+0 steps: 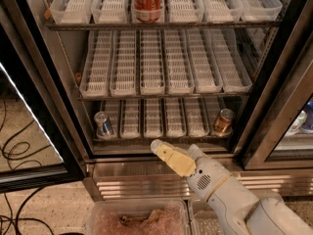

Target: Pick orange can from bottom shelf of fridge

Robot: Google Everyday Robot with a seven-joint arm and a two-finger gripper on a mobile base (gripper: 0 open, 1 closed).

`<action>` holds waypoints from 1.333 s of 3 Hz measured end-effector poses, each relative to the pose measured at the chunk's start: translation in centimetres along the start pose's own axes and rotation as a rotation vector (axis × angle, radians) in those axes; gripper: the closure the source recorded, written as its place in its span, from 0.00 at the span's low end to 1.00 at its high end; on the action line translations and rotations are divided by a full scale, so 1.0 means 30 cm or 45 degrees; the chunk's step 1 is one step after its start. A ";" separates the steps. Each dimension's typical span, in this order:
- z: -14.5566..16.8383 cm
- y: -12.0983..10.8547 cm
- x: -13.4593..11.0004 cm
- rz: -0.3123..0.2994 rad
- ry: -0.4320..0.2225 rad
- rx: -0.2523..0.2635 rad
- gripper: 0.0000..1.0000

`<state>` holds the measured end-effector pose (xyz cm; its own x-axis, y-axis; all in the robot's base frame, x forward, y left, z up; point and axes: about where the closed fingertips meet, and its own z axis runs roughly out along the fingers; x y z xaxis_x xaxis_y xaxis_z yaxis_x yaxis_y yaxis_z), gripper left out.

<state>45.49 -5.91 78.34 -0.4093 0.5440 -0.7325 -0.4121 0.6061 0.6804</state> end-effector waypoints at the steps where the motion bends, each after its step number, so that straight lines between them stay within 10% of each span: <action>1: 0.000 0.000 0.000 0.000 0.000 0.000 0.00; 2: 0.002 -0.016 -0.001 -0.071 -0.048 0.094 0.00; 4: 0.058 0.328 0.183 -0.155 -0.192 -0.117 0.00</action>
Offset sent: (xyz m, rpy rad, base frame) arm 0.0234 -0.0279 -0.0230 -0.3484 -0.0296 -0.4777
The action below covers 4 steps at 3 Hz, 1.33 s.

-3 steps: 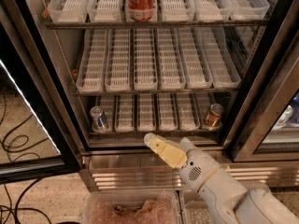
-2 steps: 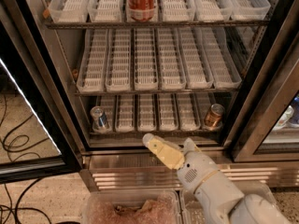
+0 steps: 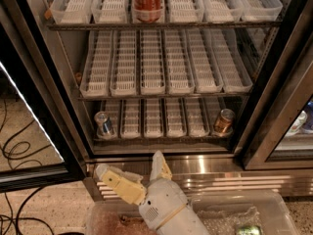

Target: Pick orange can from bottom shelf of fridge

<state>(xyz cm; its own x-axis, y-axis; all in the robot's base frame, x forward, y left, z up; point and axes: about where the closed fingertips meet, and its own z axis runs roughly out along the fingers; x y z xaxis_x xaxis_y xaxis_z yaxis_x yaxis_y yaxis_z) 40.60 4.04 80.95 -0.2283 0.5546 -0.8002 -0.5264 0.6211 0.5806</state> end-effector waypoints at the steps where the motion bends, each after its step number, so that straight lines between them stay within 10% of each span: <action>1: -0.009 -0.039 -0.012 -0.059 -0.060 0.061 0.00; 3: -0.007 -0.060 -0.022 -0.099 -0.087 0.126 0.00; 4: 0.016 0.066 0.065 -0.330 -0.107 0.094 0.00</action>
Offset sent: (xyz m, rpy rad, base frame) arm 0.0043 -0.0102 -0.0046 -0.0231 -0.0280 -0.0712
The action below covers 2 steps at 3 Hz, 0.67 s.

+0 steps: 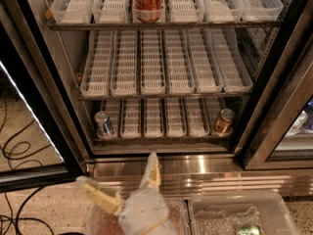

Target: Pick orange can from bottom shelf of fridge

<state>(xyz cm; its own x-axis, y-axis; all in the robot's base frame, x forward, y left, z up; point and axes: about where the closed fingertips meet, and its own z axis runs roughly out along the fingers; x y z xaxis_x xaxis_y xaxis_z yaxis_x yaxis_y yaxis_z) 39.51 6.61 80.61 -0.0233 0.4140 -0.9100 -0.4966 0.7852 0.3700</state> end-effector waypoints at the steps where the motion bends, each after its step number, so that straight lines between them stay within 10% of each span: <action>1: 0.011 0.096 0.069 -0.324 -0.073 -0.040 0.00; 2: 0.011 0.132 0.031 -0.432 -0.165 -0.035 0.00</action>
Offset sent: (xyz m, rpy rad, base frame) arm -0.0114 0.0293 -0.0072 -0.1590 -0.1398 -0.0238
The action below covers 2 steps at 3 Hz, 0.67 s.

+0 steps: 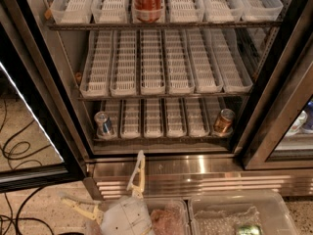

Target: Pick orange can from bottom shelf of fridge

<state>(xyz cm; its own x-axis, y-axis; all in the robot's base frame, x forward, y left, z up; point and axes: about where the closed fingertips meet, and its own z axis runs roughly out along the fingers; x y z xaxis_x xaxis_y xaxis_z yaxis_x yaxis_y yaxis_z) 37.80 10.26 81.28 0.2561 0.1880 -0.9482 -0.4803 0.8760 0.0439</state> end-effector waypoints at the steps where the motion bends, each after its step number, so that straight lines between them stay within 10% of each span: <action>1: 0.000 0.000 0.000 0.000 0.000 0.000 0.00; 2: 0.003 -0.037 0.020 -0.034 0.030 0.076 0.00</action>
Offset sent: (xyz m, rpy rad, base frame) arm 0.0416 -0.0438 -0.0326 -0.0991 0.1472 -0.4384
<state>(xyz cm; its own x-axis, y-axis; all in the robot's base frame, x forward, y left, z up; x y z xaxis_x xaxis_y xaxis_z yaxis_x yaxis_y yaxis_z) 38.54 9.44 80.70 0.2477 0.1544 -0.9564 -0.4227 0.9055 0.0367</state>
